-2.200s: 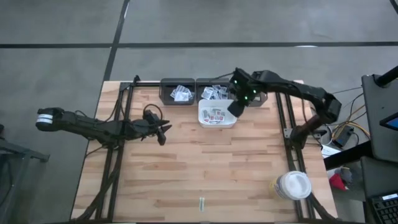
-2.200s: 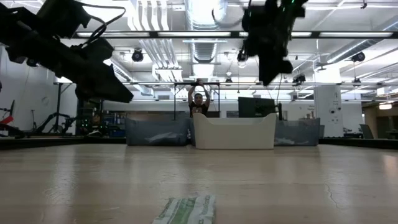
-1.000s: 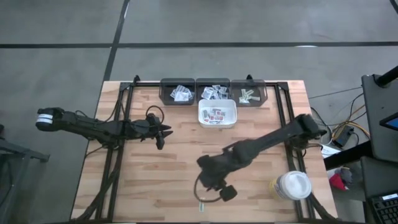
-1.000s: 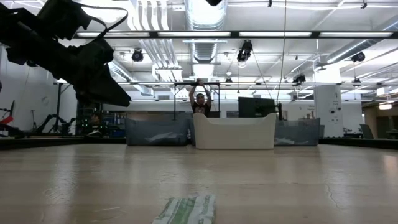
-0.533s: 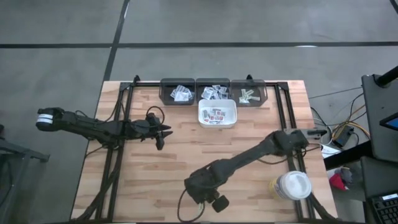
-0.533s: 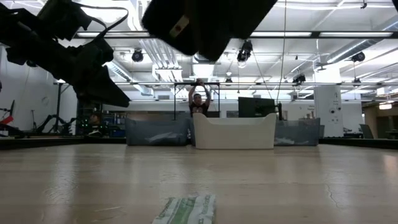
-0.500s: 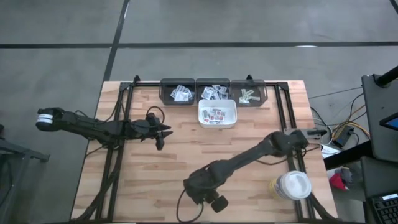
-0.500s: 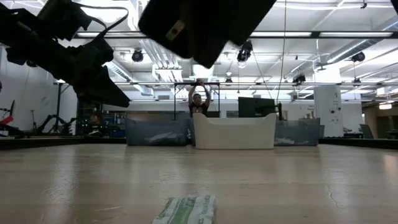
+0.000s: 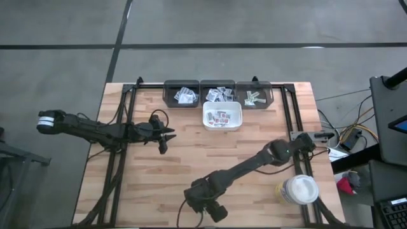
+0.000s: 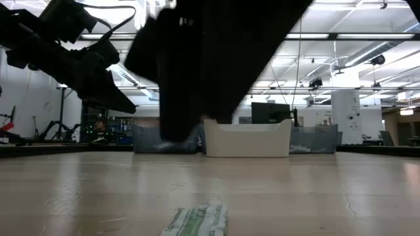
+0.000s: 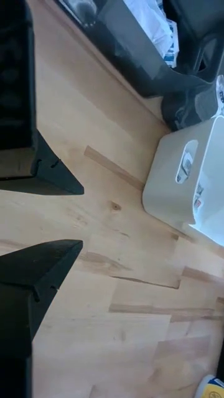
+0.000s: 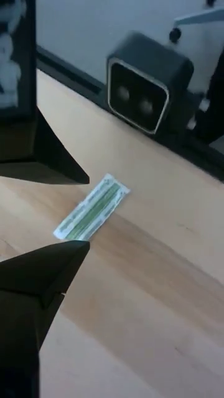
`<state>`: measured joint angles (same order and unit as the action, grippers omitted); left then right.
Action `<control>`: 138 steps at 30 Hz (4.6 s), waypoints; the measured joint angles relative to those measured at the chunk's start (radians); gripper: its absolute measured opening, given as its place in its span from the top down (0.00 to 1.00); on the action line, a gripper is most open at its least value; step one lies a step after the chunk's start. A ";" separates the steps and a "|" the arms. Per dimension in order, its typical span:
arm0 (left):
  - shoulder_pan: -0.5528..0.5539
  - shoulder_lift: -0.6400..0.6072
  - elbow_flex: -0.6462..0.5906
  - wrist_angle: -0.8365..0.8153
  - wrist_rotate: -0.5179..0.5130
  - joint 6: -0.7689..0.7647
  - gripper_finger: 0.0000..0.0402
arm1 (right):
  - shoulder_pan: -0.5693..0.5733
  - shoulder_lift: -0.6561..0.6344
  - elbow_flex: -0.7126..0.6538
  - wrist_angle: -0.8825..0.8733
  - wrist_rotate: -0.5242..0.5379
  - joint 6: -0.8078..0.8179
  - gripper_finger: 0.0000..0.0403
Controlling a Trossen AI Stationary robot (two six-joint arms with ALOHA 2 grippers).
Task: Pick & Place First Aid Supplies
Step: Put the green bandage pack into the right gray bin
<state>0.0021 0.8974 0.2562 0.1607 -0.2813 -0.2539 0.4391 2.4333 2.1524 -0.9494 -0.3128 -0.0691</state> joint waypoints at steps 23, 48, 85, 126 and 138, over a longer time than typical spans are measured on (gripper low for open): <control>0.000 0.000 0.000 -0.004 0.000 0.000 0.69 | 0.053 0.032 -0.092 0.026 0.307 0.247 0.64; 0.000 0.000 0.000 -0.004 -0.002 0.024 0.69 | 0.055 0.018 -0.013 -0.219 0.444 0.349 0.66; 0.000 0.000 0.000 -0.004 0.000 0.042 0.69 | 0.056 0.056 -0.028 -0.219 0.369 0.561 0.90; 0.000 -0.082 0.000 0.085 0.282 0.051 0.69 | -0.642 -0.745 -0.477 -0.471 0.926 0.442 0.98; 0.001 -0.504 0.000 -0.160 0.235 0.097 0.69 | -0.900 -0.805 -0.750 -0.210 0.828 0.340 0.98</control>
<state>0.0032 0.3938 0.2558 0.0006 -0.0464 -0.1569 -0.4607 1.6282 1.4028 -1.1597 0.5154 0.2712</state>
